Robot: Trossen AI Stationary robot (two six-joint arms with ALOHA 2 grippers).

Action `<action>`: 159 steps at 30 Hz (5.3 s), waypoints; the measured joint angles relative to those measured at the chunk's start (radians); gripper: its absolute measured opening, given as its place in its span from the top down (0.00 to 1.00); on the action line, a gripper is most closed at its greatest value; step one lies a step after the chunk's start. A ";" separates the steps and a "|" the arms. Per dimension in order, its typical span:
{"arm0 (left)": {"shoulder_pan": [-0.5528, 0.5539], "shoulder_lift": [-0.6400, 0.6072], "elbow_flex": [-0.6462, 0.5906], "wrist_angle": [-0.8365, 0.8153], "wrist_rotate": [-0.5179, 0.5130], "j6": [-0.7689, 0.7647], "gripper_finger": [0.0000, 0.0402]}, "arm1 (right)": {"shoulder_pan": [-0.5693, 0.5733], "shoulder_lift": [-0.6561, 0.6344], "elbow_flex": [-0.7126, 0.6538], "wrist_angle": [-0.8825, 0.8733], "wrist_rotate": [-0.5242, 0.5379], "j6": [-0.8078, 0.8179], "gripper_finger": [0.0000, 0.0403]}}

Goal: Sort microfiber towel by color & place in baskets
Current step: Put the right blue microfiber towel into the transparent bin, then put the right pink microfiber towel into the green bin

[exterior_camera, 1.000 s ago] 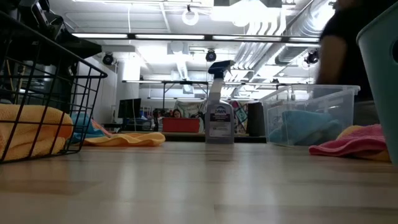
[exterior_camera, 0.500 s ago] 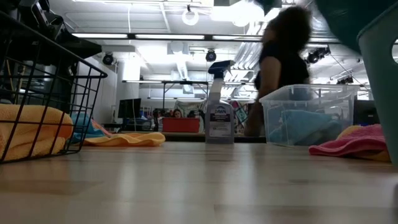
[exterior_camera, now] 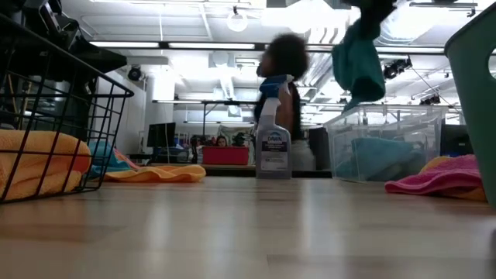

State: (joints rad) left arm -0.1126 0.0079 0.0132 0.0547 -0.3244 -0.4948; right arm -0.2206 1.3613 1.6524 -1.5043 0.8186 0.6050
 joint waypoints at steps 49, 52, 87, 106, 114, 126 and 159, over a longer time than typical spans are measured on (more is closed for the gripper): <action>0.000 0.000 0.000 0.000 0.000 0.000 1.00 | 0.239 -0.046 -0.300 0.133 -0.932 0.202 0.24; 0.000 0.000 0.000 0.000 0.000 0.000 1.00 | 0.399 -0.046 -0.424 0.133 -0.822 0.438 0.24; 0.000 0.000 0.000 0.000 0.000 0.000 1.00 | 0.470 0.150 -0.819 0.462 -0.777 0.589 0.94; 0.000 0.000 0.000 0.000 0.000 0.000 1.00 | 0.596 0.050 0.102 0.447 -0.677 0.067 0.99; 0.000 0.000 0.000 0.000 0.000 0.000 1.00 | 0.814 0.049 0.259 0.308 -0.676 0.306 1.00; 0.000 0.000 0.000 0.000 0.000 0.000 1.00 | 1.123 0.050 0.230 0.014 -0.766 0.886 1.00; 0.000 0.000 0.000 0.000 0.000 0.000 1.00 | 1.254 0.072 -0.251 0.344 -0.771 1.441 1.00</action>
State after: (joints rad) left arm -0.1127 0.0082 0.0132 0.0548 -0.3244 -0.4946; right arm 1.0329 1.4328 1.4019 -1.1599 0.0473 2.0464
